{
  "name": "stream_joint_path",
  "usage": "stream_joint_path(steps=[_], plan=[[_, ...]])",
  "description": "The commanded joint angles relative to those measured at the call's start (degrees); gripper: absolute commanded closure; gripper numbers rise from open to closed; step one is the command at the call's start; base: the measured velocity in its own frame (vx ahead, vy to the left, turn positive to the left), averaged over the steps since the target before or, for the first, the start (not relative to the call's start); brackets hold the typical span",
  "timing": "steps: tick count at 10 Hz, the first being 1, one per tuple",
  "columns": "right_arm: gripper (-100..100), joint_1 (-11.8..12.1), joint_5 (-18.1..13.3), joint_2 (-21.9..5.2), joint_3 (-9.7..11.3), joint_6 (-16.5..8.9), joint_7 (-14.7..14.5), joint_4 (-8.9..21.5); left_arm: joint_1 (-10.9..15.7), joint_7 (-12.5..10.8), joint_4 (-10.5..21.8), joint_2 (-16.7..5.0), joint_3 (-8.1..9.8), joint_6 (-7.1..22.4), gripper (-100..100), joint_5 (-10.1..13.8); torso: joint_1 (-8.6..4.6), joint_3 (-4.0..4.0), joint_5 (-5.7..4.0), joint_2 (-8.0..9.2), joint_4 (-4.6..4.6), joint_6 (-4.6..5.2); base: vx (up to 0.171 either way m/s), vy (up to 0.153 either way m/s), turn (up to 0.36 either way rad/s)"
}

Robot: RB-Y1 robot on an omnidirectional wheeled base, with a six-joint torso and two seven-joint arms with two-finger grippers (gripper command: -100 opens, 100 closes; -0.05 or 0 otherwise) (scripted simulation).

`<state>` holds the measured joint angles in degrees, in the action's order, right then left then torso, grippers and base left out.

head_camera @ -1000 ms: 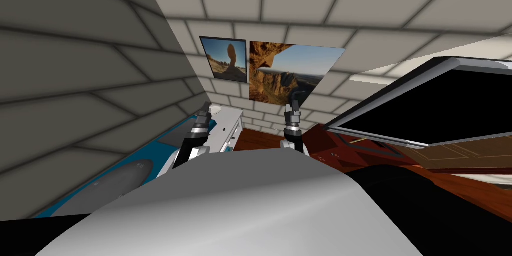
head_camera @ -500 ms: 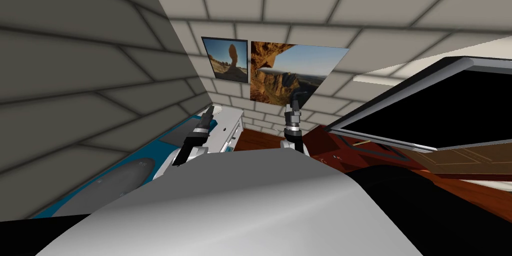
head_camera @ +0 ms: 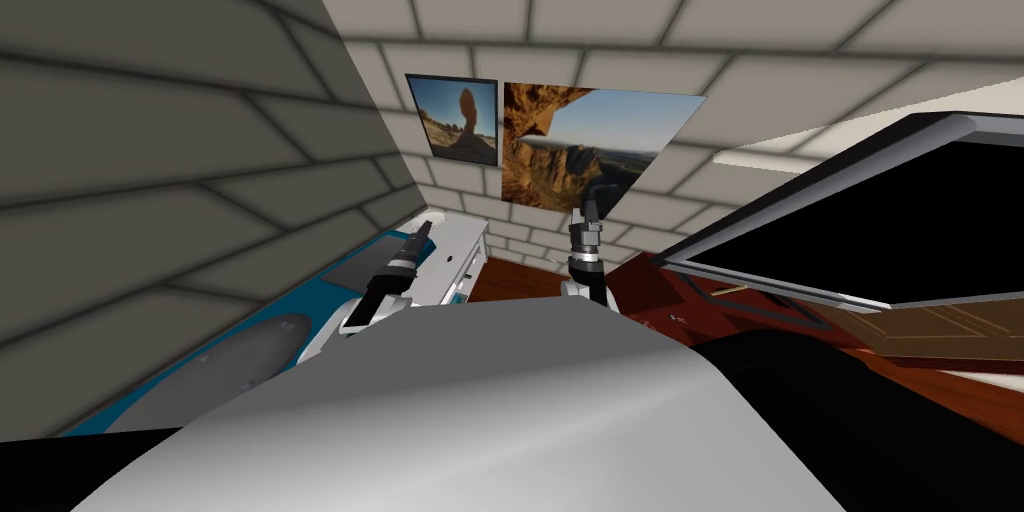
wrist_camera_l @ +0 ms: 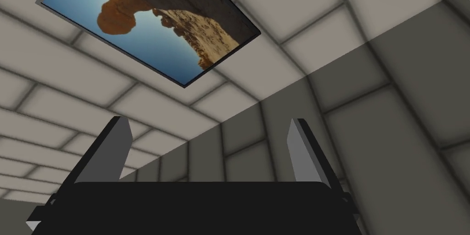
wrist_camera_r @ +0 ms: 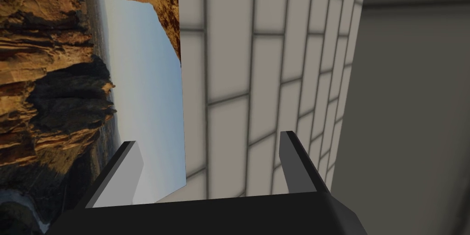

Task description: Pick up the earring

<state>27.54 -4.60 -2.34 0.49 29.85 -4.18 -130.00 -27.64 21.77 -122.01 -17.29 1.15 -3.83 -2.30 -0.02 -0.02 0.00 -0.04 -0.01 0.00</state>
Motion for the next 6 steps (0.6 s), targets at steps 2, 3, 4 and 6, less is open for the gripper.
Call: stream_joint_path(steps=[2, 3, 4, 6], plan=[[0, 0.0, 0.0, 0.0, 0.0, 0.0, 0.0, 0.0, 0.11, 2.41, 2.26, -2.12, 0.5, 4.71, -100, 0.01, 0.01, -0.01, 0.0, -0.02, 0.0, 0.0, 0.02, -0.008, 0.029], [0, 0.0, 0.0, 0.0, 0.0, 0.0, 0.0, 0.0, 0.11, 2.41, 2.26, -2.12, 0.5, 5.25, -100, 0.01, 0.0, -0.03, 0.01, -0.05, -0.01, -0.01, 0.021, -0.008, 0.013], [0, 0.0, 0.0, 0.0, 0.0, 0.0, 0.0, 0.0, 0.02, 3.54, 3.24, -2.88, 0.58, 7.12, -100, -0.07, 0.0, -0.02, 0.0, -0.04, -0.01, 0.0, 0.022, -0.003, 0.012], [0, 0.0, 0.0, 0.0, 0.0, 0.0, 0.0, 0.0, -0.08, 4.62, 4.23, -3.58, 0.61, 9.63, -100, -0.15, 0.01, -0.02, 0.0, -0.03, -0.01, 0.0, 0.019, -0.005, 0.007]])
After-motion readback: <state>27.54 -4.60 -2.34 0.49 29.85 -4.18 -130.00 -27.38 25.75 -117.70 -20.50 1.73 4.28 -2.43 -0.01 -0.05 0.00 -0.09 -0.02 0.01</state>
